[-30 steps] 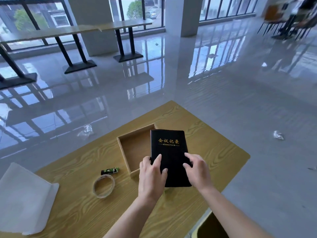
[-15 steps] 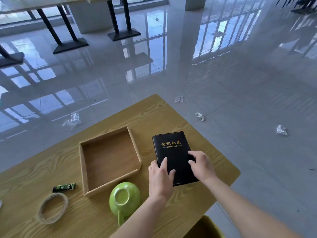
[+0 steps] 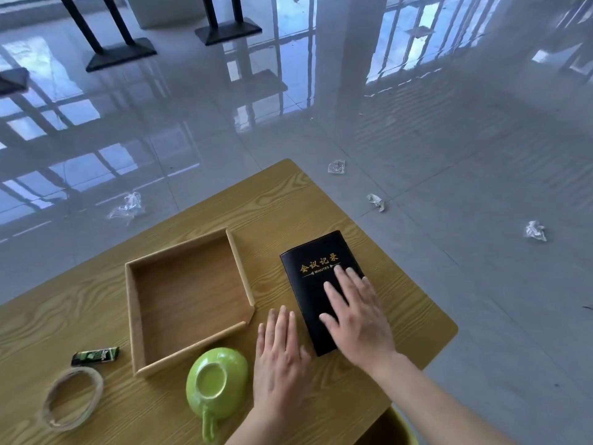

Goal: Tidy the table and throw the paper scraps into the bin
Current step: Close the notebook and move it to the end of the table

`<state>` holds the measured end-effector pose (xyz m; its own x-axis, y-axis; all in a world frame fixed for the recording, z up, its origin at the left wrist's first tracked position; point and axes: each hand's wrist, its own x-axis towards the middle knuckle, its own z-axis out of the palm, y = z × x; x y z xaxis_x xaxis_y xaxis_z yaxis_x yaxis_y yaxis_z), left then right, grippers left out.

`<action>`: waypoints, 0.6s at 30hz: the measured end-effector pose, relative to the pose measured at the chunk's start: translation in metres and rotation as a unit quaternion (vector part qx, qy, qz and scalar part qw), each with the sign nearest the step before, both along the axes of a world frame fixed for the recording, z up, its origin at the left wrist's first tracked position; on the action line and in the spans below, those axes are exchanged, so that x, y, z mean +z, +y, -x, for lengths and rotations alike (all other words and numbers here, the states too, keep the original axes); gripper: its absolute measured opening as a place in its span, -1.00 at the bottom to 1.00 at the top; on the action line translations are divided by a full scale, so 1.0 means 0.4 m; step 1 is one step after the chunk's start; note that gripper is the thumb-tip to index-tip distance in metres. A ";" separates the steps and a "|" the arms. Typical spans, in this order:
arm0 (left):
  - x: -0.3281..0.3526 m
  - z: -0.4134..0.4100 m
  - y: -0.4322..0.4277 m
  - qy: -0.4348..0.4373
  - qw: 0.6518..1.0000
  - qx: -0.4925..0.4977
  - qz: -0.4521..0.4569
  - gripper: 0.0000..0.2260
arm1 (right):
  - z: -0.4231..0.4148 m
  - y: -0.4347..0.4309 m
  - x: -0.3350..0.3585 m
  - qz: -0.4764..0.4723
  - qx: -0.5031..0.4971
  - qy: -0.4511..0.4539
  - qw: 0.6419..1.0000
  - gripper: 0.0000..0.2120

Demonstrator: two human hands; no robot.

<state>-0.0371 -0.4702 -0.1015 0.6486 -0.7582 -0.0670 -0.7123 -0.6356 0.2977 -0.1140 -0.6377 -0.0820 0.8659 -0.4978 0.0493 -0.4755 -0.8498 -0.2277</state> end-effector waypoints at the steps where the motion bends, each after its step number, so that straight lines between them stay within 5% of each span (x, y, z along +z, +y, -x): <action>1: -0.008 -0.004 0.008 -0.009 1.000 -0.015 -0.015 -0.45 | -0.003 0.017 -0.015 0.001 0.006 0.022 1.000 -0.41; 18: -0.076 -0.011 0.020 -0.002 1.000 -0.005 0.006 -0.39 | -0.121 -0.160 -0.074 -0.024 0.038 0.068 0.997 -0.34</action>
